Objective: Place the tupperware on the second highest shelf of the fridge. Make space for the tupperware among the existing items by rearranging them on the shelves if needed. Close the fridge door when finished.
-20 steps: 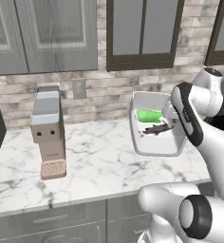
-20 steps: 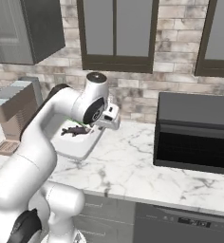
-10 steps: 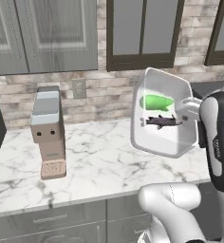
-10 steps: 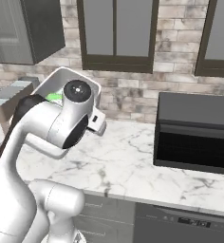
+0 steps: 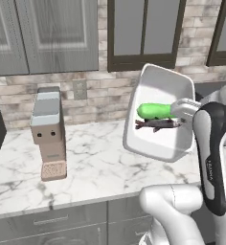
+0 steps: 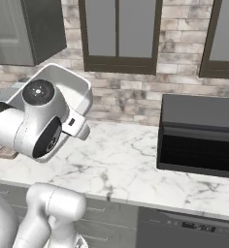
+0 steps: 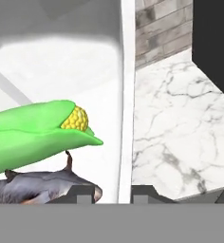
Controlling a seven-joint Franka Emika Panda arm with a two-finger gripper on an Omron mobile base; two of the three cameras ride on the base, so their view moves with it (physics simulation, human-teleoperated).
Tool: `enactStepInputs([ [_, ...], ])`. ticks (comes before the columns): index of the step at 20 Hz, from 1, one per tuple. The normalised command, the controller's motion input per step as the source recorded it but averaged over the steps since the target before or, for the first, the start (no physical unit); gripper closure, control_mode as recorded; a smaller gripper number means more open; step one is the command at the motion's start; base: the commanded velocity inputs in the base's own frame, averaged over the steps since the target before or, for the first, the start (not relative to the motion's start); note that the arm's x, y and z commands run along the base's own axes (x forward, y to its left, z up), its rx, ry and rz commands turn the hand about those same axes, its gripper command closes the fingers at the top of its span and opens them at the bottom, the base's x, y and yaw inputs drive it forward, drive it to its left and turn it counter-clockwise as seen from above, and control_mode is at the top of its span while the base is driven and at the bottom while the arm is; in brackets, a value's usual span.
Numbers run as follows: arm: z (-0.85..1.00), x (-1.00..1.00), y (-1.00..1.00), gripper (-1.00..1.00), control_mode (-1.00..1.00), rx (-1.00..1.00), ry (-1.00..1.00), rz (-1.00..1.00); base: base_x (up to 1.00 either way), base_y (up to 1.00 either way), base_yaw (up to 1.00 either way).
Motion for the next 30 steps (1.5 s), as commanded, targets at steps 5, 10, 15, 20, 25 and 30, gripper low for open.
enactStepInputs([
  [5, 0.11, -0.22, -0.18, 1.0, -1.0, -0.02, 0.07, 0.0, 0.0, 0.0, 0.0],
  [10, 0.04, -0.09, -0.06, 1.0, -1.0, 0.0, 0.0, 0.0, 0.0, 0.0, 0.0],
  [15, 0.0, 0.0, 0.0, 1.0, 1.0, 0.0, 0.0, 0.0, -0.07, 0.0, 0.0],
  [20, 0.0, 0.0, 0.0, 1.0, 1.0, 0.0, 0.0, 0.0, -0.78, 0.0, 0.29],
  [25, 0.0, 0.0, 0.0, 1.0, 1.0, 0.0, 0.0, 0.0, -0.62, -0.15, 0.42],
  [30, 0.0, 0.0, 0.0, 1.0, 1.0, 0.0, 0.0, 0.0, -0.4, -0.17, 0.42],
])
